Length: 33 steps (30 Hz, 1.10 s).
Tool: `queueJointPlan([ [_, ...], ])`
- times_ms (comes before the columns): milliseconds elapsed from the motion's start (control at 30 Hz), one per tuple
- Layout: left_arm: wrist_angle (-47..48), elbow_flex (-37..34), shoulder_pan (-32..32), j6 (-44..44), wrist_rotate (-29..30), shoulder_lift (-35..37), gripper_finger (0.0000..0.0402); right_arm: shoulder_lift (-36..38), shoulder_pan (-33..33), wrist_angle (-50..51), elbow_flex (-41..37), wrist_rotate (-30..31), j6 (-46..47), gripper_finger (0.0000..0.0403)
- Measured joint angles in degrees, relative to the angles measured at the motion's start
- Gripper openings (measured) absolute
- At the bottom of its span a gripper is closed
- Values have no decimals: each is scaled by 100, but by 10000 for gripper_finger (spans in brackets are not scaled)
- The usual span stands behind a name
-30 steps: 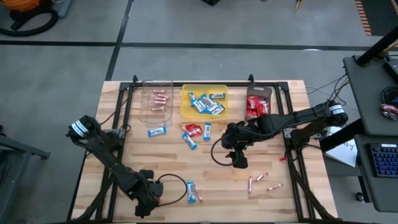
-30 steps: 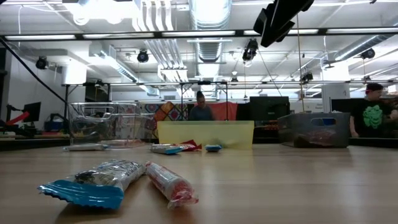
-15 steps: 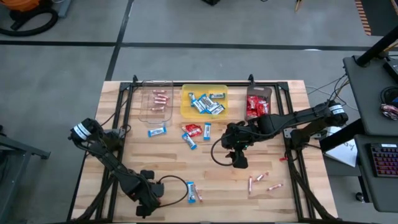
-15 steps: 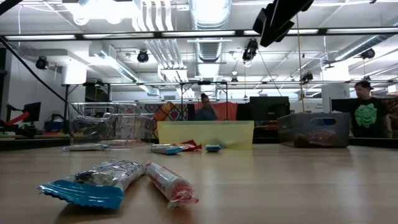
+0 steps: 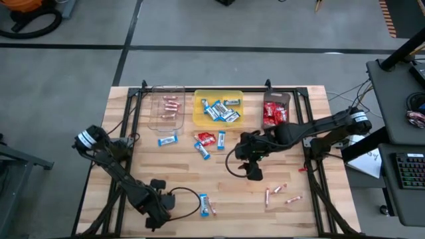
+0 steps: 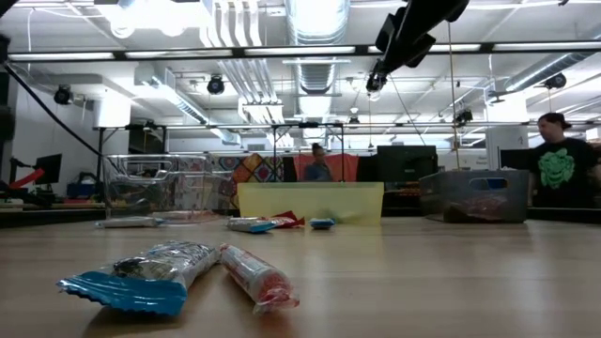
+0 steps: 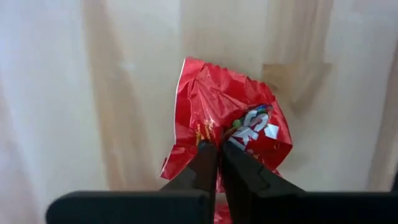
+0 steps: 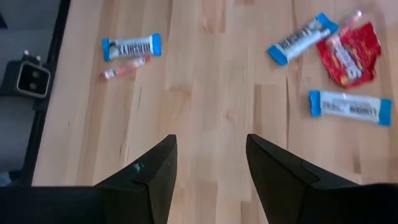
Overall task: Sort candy
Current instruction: Put the red candy into the black bin
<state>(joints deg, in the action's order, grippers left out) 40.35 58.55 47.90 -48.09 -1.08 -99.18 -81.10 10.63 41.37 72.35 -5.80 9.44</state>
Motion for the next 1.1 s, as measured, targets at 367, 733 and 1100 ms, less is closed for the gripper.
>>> queueJointPlan([
  [367,2151,994,-211,157,2710,149,1,0,0,-2830,-1217,139,474,183],
  [733,2519,1755,-1084,666,5832,154,0,-2,-2,-5685,-2004,1287,718,183],
  [1100,2065,1315,-1490,1591,4357,154,0,-20,-4,-5089,-2060,1490,633,183],
])
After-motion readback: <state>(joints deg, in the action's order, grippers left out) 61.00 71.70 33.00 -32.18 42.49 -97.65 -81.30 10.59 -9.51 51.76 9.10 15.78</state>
